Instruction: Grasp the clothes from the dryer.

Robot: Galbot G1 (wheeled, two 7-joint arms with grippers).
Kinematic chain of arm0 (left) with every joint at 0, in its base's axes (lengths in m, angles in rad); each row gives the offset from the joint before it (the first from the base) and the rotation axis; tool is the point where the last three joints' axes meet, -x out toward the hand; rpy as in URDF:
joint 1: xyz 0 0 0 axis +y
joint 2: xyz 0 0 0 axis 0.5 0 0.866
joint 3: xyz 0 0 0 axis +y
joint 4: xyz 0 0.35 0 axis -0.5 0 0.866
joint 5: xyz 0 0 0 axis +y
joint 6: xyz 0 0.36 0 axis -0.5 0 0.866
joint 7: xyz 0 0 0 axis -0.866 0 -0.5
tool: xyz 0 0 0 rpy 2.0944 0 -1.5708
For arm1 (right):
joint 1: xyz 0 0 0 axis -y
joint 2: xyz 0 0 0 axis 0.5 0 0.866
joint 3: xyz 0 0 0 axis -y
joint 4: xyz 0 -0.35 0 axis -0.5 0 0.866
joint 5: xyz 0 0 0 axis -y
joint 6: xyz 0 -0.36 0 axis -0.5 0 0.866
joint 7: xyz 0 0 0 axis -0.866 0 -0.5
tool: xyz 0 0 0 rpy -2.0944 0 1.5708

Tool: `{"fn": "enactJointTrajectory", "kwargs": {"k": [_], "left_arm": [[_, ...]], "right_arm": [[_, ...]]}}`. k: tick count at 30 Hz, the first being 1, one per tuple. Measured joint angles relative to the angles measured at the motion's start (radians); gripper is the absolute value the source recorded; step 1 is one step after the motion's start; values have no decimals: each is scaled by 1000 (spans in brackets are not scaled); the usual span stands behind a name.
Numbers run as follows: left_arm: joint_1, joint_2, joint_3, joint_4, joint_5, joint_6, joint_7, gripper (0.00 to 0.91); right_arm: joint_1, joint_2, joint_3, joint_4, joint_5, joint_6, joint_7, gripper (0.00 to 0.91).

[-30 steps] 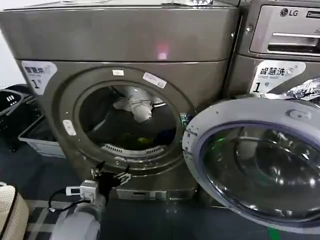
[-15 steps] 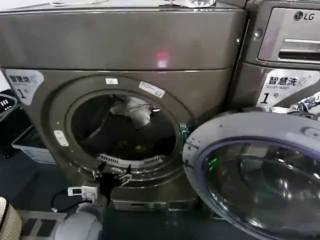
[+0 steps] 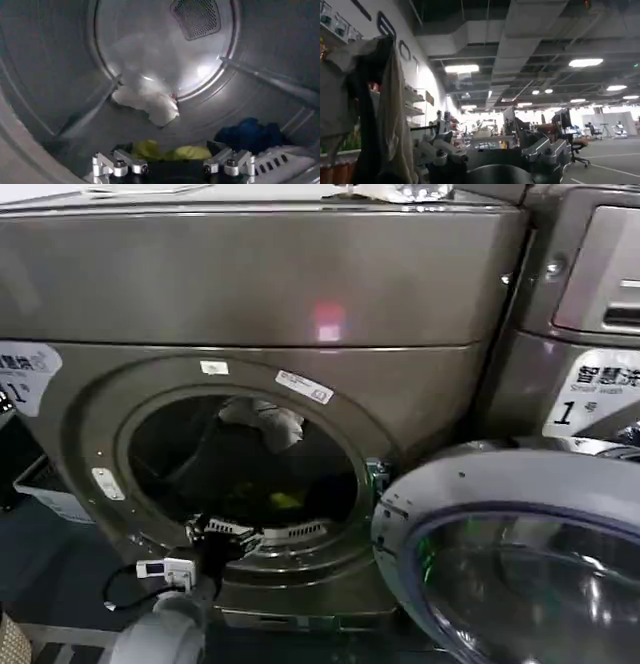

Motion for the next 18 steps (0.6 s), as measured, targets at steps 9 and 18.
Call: {"fn": "enactJointTrajectory", "kwargs": {"k": [9,18], "left_arm": [[-39,-2,-17,25,-7,0,8,907],[-147,12,-13,109,59,0,45,907]], "right_arm": [[-1,-1,-3,1,0,11,-6,907],[3,-4,-17,15,0,14,-10,907]]}}
